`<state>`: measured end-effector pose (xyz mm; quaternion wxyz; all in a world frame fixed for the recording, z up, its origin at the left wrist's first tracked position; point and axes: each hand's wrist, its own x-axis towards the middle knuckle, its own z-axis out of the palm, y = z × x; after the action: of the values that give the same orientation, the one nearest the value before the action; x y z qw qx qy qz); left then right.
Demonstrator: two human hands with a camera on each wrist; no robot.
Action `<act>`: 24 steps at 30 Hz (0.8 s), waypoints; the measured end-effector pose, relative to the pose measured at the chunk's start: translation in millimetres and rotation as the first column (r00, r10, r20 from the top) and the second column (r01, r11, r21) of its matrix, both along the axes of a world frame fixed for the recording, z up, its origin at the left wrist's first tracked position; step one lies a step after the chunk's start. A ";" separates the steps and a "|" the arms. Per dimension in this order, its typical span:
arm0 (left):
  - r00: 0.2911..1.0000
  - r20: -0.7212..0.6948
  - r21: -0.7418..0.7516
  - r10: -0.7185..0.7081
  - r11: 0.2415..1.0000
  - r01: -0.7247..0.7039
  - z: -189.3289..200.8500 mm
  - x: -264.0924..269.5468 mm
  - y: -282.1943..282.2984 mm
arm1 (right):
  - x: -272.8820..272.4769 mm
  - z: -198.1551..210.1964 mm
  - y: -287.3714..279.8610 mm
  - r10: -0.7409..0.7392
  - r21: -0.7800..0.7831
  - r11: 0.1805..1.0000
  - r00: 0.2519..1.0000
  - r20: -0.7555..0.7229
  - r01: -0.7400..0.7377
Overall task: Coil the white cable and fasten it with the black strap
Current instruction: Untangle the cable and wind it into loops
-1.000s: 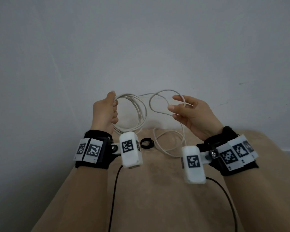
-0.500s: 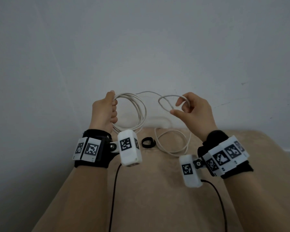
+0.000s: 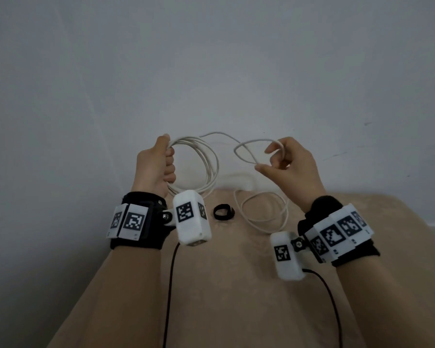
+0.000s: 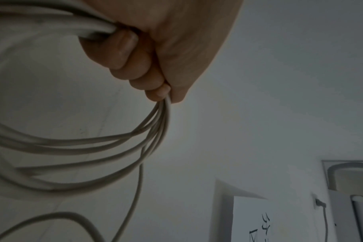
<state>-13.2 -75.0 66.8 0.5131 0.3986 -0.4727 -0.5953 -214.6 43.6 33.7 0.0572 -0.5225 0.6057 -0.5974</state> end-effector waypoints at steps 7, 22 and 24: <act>0.998 0.059 -0.004 -0.038 0.999 0.038 0.7 -3.0 1.4 | 3.7 -3.8 -1.4 -0.067 0.074 0.994 0.984 -0.164 0.080; 0.989 0.124 -0.013 -0.082 0.996 0.085 -2.5 -1.3 -0.8 | 6.3 12.3 5.8 0.215 -0.123 0.977 0.811 0.544 -0.177; 0.990 0.119 -0.017 -0.069 0.997 0.072 -1.8 -0.8 -0.2 | 5.7 12.0 4.1 0.217 -0.133 0.976 0.770 0.600 -0.171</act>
<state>-14.0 -75.2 65.1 0.4671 0.4107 -0.5224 -0.5833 -208.9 47.7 45.7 0.2927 -0.3625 0.4760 -0.7459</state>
